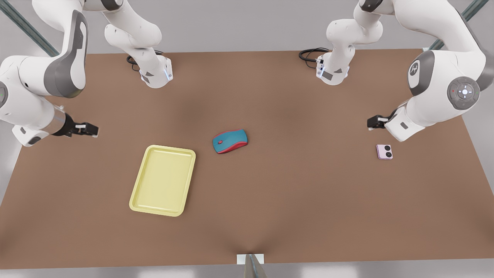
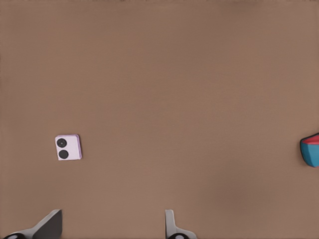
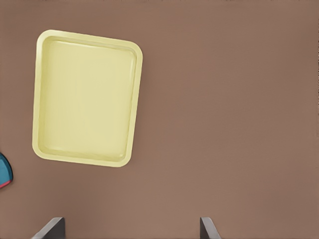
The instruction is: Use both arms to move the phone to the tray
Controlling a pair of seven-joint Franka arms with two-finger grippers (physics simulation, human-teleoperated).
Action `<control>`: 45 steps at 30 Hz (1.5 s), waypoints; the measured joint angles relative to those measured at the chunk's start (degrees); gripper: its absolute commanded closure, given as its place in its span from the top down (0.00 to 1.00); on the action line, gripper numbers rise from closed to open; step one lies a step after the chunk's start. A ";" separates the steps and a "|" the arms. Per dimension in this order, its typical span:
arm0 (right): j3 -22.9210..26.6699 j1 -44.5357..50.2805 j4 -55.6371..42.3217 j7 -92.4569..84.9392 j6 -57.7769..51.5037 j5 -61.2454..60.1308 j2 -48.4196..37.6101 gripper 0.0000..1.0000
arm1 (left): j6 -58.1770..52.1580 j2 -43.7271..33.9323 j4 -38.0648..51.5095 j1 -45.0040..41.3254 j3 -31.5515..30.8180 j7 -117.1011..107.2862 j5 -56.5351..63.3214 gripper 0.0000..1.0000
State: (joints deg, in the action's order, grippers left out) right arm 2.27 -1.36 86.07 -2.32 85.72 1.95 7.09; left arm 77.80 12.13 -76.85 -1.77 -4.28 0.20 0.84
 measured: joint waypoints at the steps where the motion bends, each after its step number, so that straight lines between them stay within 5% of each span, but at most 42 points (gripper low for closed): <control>1: 0.00 -0.03 0.00 -0.06 0.55 -0.02 0.00 1.00 | 0.27 0.08 0.01 -0.02 0.07 -0.04 0.04 1.00; 5: 0.00 -0.01 0.00 -0.33 1.95 -0.02 0.00 1.00 | 4.94 2.36 -10.46 -0.18 4.02 -0.15 0.92 1.00; 9: 0.00 0.06 0.08 -0.56 2.56 -0.03 0.00 1.00 | 20.65 6.26 -26.90 3.66 9.06 1.62 1.22 1.00; 15: 0.00 -0.07 0.00 -0.83 2.95 -0.05 0.00 1.00 | 39.16 11.99 -34.43 11.59 9.55 6.25 1.22 1.00; 26: 0.02 -0.15 0.00 -1.15 3.13 -0.06 0.12 1.00 | 52.69 15.05 -38.73 14.34 10.11 17.49 1.79 1.00; 45: 0.05 -0.40 0.00 -1.59 3.07 -0.07 0.18 1.00 | 60.19 18.78 -40.24 15.21 10.13 26.25 1.38 1.00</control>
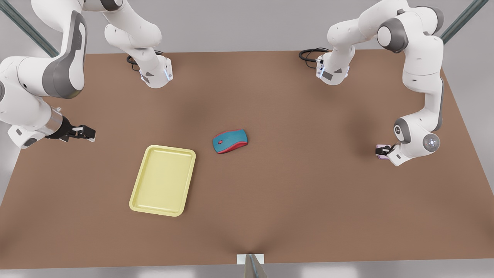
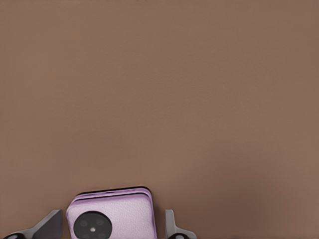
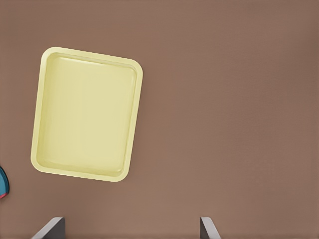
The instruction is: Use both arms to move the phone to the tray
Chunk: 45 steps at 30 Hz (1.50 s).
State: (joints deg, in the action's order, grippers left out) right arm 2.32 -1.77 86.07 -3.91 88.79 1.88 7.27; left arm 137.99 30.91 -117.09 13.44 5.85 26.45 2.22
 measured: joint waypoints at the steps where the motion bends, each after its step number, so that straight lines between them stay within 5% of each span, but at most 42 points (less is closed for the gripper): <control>1: 0.02 0.01 0.00 -0.02 0.00 0.00 0.00 1.00 | 0.11 0.16 0.00 0.00 0.02 0.12 -0.02 1.00; 3: 0.03 0.03 0.00 -0.05 0.00 0.00 0.00 1.00 | 0.28 0.29 0.00 0.00 -0.02 0.31 -0.02 0.94; 5: 0.04 0.03 0.02 -0.07 -0.01 0.00 0.00 1.00 | 0.45 0.31 0.02 -0.01 0.01 0.29 0.08 0.71; 22: 0.04 0.12 0.00 -0.19 -0.08 0.00 0.00 1.00 | -0.81 -1.84 0.12 -1.34 -0.51 -5.23 0.36 0.75; 30: 0.04 0.13 0.00 -0.19 -0.05 0.00 0.01 1.00 | -6.10 -4.04 2.46 -20.77 -3.40 -16.19 0.15 0.76; 33: 0.04 0.07 0.00 -0.18 -0.03 0.00 0.06 1.00 | -8.95 1.83 13.01 -32.73 -3.78 -24.11 -0.65 0.77; 37: 0.04 0.08 -0.08 -0.19 -0.01 0.00 0.09 1.00 | -17.47 16.47 38.14 -45.50 -3.83 -36.39 -2.32 0.77; 45: 0.04 0.32 -1.69 -0.23 -0.04 0.07 1.60 1.00 | -26.36 26.59 58.31 -49.05 -8.74 -56.39 -6.75 0.78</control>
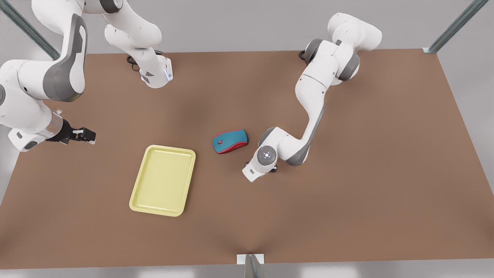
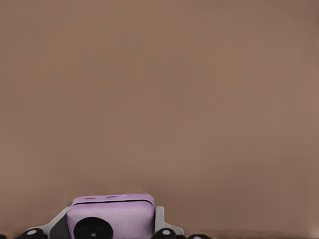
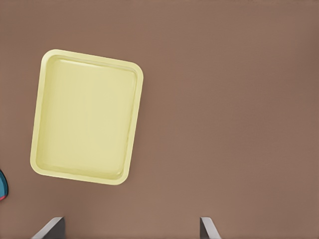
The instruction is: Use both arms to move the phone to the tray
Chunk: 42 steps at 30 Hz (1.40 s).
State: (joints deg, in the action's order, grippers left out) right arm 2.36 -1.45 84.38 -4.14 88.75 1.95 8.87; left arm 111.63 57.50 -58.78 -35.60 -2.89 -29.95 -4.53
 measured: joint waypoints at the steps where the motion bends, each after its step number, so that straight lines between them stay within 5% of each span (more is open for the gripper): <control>1: 0.00 0.04 -0.03 -0.01 -0.01 0.02 0.03 1.00 | -0.32 0.64 0.88 -0.50 -0.86 -1.96 -0.18 0.78; 20: -0.08 0.26 -1.11 -0.04 0.04 0.13 1.22 1.00 | 10.03 6.81 4.45 -2.94 -2.96 -18.39 -0.57 0.81; 22: -0.09 0.27 -1.12 -0.02 0.05 0.08 1.28 1.00 | 10.66 6.78 4.37 -3.11 -2.92 -16.97 -0.52 0.99; 26: -0.09 0.31 -1.12 0.08 0.06 0.05 1.30 1.00 | 10.83 5.94 4.21 -3.13 -2.81 -14.49 -0.47 1.00; 33: -2.92 2.14 -1.06 0.22 0.50 0.02 3.47 1.00 | -17.59 -22.62 2.08 16.00 4.81 -4.41 5.68 1.00; 36: -7.34 2.49 -3.66 0.78 2.08 -0.14 9.12 1.00 | -22.14 -43.93 -24.17 24.48 3.89 1.36 6.63 1.00; 42: -11.44 11.17 -4.36 5.87 8.38 1.58 18.89 1.00 | -30.87 -47.76 -21.04 25.20 4.52 10.43 0.62 1.00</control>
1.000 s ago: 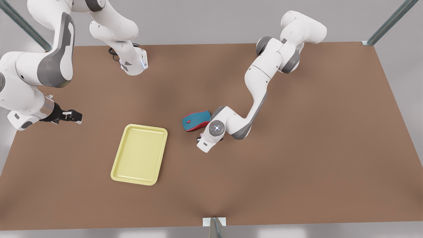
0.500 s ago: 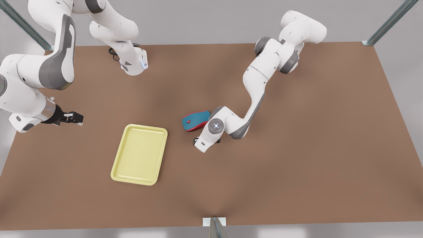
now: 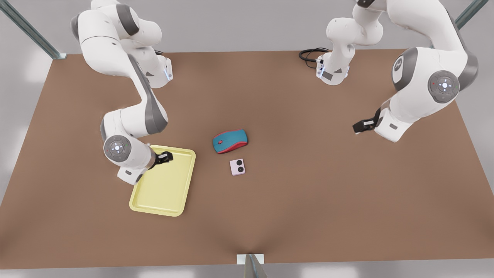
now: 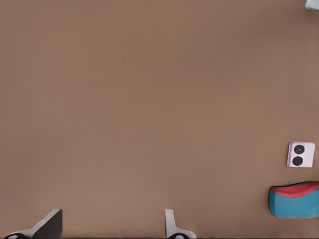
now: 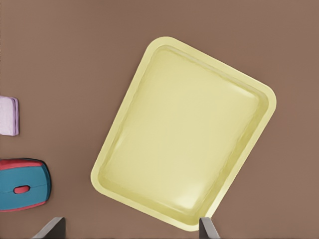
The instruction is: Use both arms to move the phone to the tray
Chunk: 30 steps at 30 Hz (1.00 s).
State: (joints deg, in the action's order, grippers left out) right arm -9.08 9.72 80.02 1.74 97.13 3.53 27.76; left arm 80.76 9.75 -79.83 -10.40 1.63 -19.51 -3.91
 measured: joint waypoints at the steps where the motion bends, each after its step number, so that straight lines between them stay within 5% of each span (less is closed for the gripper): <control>1: -0.04 1.45 0.00 1.52 1.06 0.26 1.30 1.00 | -0.90 0.12 0.26 0.14 0.05 1.25 -0.97 1.00; 12: -0.09 16.28 -14.32 24.60 10.66 0.80 18.71 1.00 | -4.67 1.88 0.37 0.03 0.13 11.32 -3.98 1.00; 30: -1.88 22.09 -11.72 46.56 18.66 -0.44 26.12 1.00 | -4.64 2.50 0.44 0.03 0.04 18.94 -4.19 1.00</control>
State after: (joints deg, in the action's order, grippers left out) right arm -10.97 31.81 68.30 48.30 115.79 3.09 53.88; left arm 76.13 12.24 -79.39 -10.37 1.67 -0.57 -8.10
